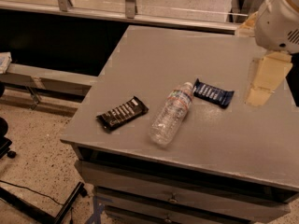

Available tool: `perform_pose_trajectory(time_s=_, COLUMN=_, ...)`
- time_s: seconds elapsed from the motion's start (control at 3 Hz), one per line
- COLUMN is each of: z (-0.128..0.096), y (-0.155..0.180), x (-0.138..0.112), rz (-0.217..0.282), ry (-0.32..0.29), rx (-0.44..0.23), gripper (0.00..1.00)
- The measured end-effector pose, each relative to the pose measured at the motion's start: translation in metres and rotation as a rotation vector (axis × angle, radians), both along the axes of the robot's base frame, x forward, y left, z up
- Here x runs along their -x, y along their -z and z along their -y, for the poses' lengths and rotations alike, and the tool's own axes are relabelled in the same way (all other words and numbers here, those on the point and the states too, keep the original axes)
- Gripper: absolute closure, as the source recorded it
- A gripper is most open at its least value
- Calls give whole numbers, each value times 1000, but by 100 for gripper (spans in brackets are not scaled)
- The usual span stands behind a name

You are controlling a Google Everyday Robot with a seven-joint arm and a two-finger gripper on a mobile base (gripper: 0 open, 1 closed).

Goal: Place water bottle upright

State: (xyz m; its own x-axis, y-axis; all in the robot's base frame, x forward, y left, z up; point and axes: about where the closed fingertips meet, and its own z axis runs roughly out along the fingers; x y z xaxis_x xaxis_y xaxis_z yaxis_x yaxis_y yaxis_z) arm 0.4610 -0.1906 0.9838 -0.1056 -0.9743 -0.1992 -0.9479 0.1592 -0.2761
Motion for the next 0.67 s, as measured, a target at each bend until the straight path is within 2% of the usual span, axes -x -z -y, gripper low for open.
perform_pose_trajectory(time_s=0.67, z=-24, y=10, x=-17, rz=-8, ry=-176, rx=83, gripper=0)
